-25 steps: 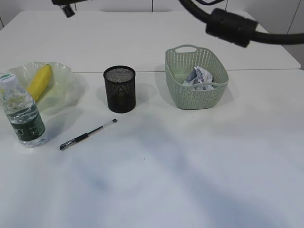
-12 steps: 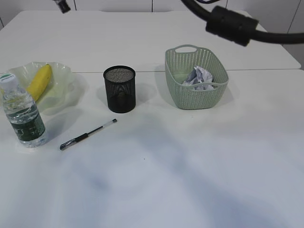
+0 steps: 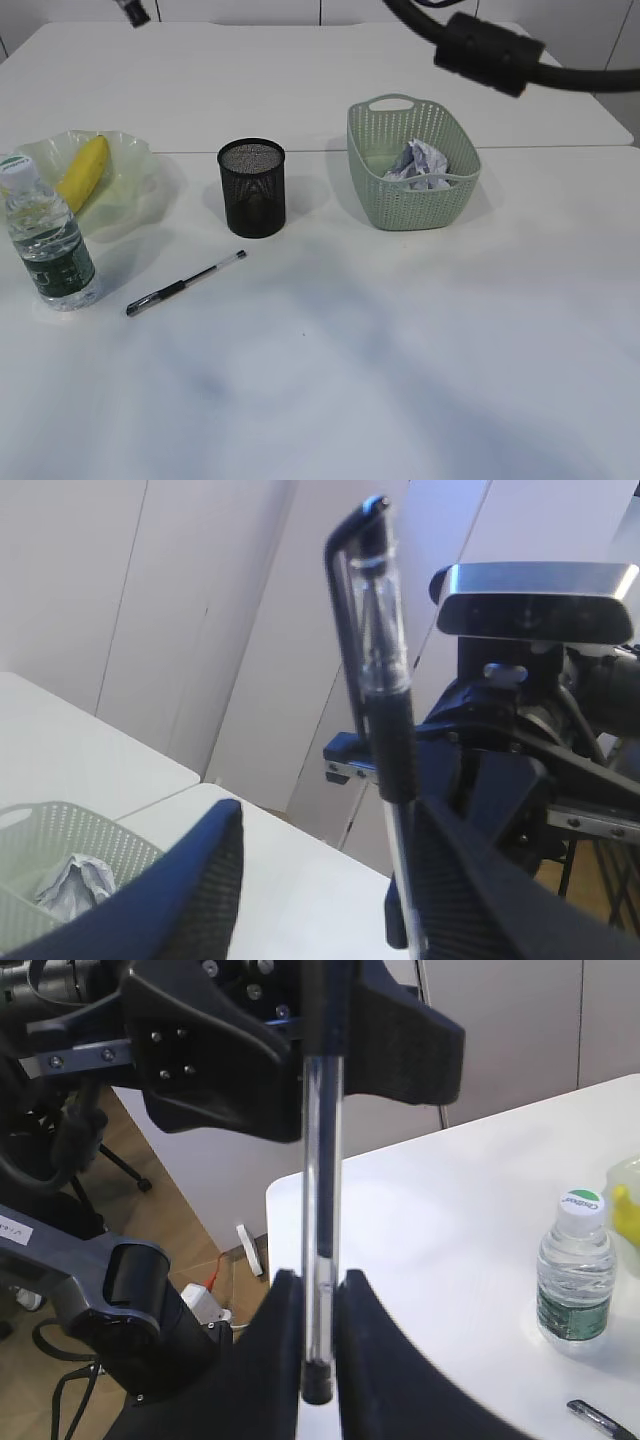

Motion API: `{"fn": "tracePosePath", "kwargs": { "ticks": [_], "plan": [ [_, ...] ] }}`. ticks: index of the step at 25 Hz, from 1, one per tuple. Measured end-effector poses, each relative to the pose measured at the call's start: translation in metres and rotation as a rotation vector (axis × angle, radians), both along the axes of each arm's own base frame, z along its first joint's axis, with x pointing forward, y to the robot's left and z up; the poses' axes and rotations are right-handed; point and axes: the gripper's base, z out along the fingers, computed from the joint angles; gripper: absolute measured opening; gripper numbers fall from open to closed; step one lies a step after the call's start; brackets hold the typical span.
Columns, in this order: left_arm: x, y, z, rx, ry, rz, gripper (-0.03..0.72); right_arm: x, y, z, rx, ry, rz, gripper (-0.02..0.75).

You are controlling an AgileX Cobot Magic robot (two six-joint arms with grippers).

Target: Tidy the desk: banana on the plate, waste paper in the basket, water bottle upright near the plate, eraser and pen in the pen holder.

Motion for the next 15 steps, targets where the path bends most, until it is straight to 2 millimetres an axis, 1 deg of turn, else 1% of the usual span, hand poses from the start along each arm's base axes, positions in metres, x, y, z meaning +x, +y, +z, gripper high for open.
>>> {"fn": "tracePosePath", "kwargs": {
  "ticks": [3,8,15],
  "plan": [
    [-0.001,-0.001,0.000,-0.002,-0.002,-0.016,0.390,0.001,0.002,-0.003,0.003,0.014,0.007,0.040],
    [-0.002,-0.001,0.000,-0.001,-0.008,-0.027,0.390,0.002,0.013,-0.012,-0.001,0.012,0.044,0.040],
    [-0.001,-0.001,0.000,0.008,-0.023,-0.023,0.389,0.002,0.015,-0.013,0.004,0.008,0.050,0.040]
  ]
}}
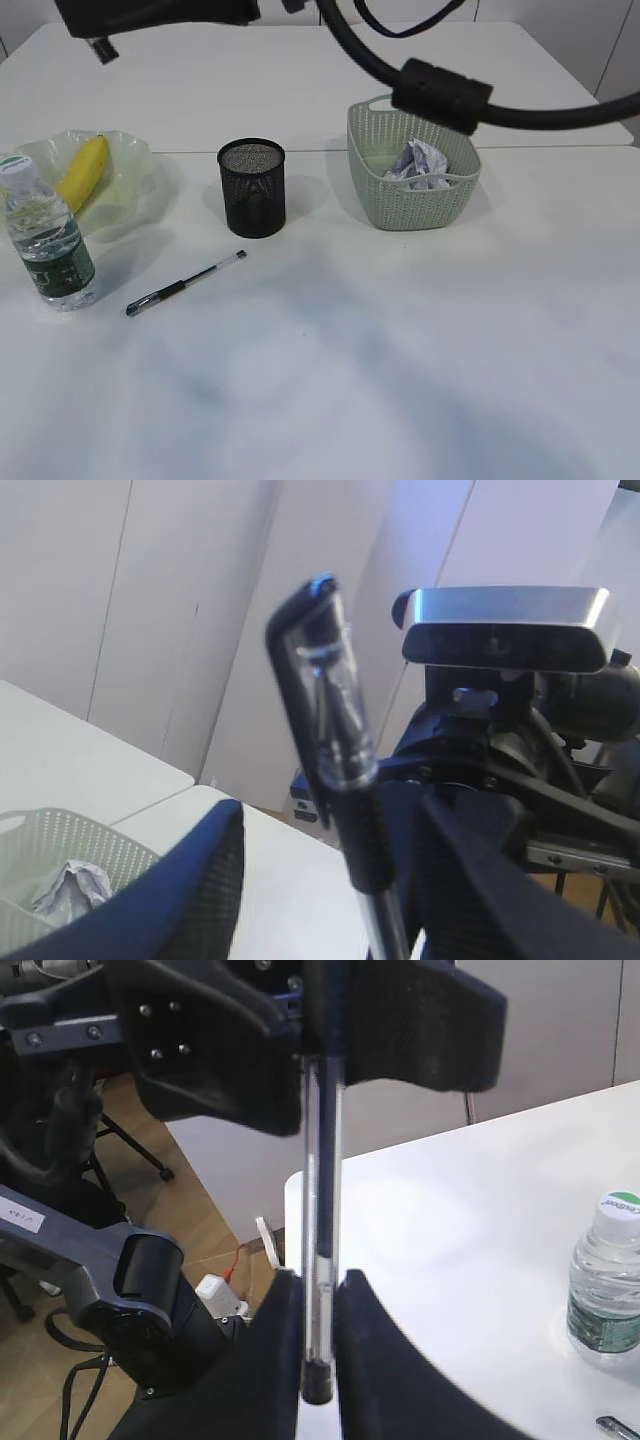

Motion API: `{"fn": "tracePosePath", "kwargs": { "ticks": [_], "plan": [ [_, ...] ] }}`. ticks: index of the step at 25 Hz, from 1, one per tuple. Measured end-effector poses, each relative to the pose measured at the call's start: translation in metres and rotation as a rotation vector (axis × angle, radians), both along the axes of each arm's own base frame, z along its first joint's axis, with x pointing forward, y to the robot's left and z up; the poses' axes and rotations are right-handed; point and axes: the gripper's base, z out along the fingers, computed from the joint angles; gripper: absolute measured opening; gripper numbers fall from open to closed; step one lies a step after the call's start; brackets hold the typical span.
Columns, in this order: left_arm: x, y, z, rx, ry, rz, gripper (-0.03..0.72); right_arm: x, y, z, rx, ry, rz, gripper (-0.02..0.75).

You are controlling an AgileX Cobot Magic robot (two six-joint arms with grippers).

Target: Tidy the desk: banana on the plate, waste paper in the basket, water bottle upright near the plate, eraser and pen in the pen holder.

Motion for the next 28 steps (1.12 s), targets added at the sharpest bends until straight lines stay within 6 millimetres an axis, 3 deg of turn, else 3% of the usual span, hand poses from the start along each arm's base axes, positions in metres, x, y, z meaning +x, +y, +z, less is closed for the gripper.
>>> {"fn": "tracePosePath", "kwargs": {
  "ticks": [14,19,28],
  "plan": [
    [-0.0006,-0.0010,0.0003,0.000,-0.009,-0.006,0.106,0.0014,0.0006,-0.0013,-0.001,-0.003,-0.004,0.040],
    [-0.0019,-0.0018,0.0012,-0.015,0.001,-0.025,0.056,0.0016,0.0006,-0.0015,-0.002,-0.025,0.001,0.040],
    [-0.0021,-0.0019,0.0012,-0.017,0.004,-0.027,0.052,0.0017,0.0005,-0.0017,-0.005,-0.029,0.001,0.044]
  ]
}}
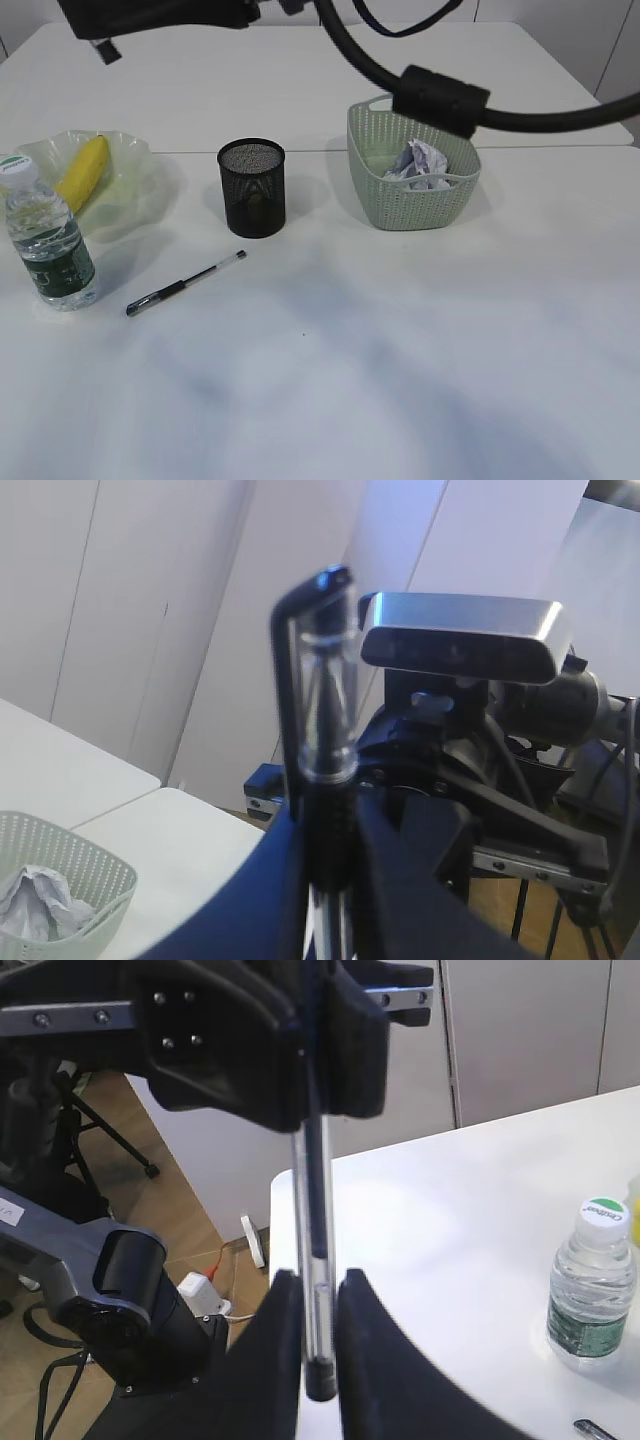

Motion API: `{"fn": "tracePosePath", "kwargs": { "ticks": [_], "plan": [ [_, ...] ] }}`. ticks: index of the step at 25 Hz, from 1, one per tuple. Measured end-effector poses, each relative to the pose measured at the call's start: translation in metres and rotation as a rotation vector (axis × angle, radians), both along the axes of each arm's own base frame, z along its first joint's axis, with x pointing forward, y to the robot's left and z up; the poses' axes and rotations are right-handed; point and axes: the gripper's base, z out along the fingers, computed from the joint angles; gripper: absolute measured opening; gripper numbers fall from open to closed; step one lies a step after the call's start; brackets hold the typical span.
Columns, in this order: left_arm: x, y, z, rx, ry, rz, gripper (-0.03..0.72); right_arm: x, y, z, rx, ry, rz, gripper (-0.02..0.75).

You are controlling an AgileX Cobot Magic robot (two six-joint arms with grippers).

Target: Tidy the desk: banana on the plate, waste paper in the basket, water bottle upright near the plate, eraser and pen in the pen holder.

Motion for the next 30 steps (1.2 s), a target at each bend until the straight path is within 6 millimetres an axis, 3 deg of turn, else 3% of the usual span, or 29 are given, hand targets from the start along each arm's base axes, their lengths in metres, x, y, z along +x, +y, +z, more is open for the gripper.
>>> {"fn": "tracePosePath", "kwargs": {
  "ticks": [9,15,21,30],
  "plan": [
    [0.006,0.003,-0.002,0.022,-0.001,0.070,0.048,0.001,-0.001,-0.003,-0.032,0.054,-0.028,0.232],
    [0.006,0.003,-0.002,0.024,-0.003,0.075,0.048,0.009,-0.013,-0.003,-0.037,0.081,-0.054,0.250],
    [0.012,0.003,-0.007,0.025,0.021,0.076,0.048,0.018,-0.040,-0.002,-0.124,0.069,-0.120,0.251],
    [0.038,-0.031,-0.026,0.108,0.052,0.075,0.048,0.016,-0.069,-0.009,-0.435,0.044,-0.298,0.251]
  ]
}}
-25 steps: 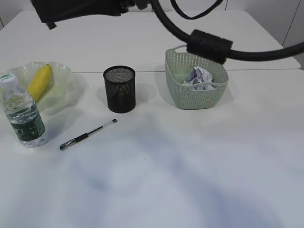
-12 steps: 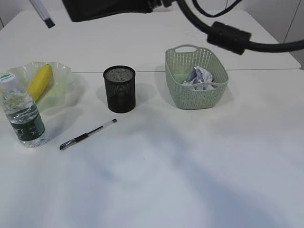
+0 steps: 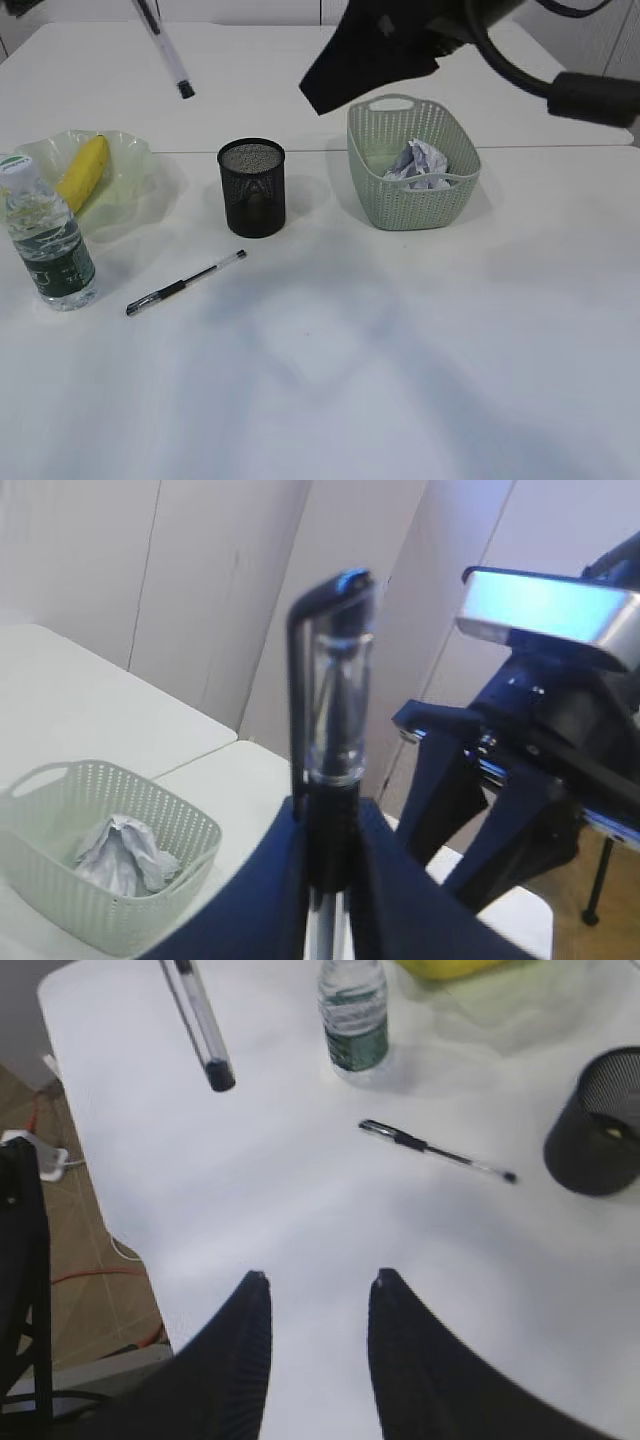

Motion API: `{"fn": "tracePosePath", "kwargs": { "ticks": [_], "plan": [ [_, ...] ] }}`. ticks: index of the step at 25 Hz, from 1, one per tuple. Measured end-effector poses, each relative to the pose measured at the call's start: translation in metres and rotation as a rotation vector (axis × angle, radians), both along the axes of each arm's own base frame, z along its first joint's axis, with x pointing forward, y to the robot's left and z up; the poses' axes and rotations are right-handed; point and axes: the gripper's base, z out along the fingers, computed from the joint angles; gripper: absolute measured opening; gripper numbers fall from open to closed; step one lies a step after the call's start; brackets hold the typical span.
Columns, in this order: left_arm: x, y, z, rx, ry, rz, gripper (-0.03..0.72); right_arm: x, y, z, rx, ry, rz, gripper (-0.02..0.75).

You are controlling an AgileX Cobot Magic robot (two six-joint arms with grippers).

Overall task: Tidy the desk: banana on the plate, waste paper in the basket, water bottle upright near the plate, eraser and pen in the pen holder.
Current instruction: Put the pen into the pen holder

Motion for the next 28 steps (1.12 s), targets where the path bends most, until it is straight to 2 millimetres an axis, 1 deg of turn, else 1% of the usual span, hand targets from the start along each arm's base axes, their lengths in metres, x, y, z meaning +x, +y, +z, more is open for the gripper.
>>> {"fn": "tracePosePath", "kwargs": {
  "ticks": [4,6,13,16,19,23,26,28],
  "plan": [
    [0.019,-0.013,-0.002,0.036,-0.002,0.031,0.048,0.001,-0.008,-0.005,-0.092,0.038,-0.077,0.251],
    [0.031,-0.017,-0.007,0.060,-0.001,0.043,0.047,0.001,-0.012,-0.008,-0.138,0.062,-0.117,0.251],
    [0.072,-0.022,-0.031,0.121,0.048,0.105,0.047,0.002,-0.026,-0.014,-0.260,0.122,-0.263,0.252],
    [0.084,-0.023,-0.035,0.140,0.056,0.138,0.047,0.000,-0.032,-0.023,-0.311,0.144,-0.305,0.253],
    [0.091,-0.026,-0.039,0.194,0.048,0.176,0.047,-0.005,-0.040,-0.036,-0.362,0.183,-0.347,0.253],
    [0.097,-0.037,-0.051,0.286,0.035,0.204,0.047,-0.015,-0.051,-0.058,-0.450,0.227,-0.372,0.253],
    [0.102,-0.045,-0.065,0.347,0.045,0.235,0.047,-0.022,-0.056,-0.068,-0.487,0.240,-0.375,0.253],
    [0.108,-0.047,-0.073,0.364,0.052,0.258,0.047,-0.025,-0.058,-0.071,-0.500,0.240,-0.376,0.253]
  ]
}}
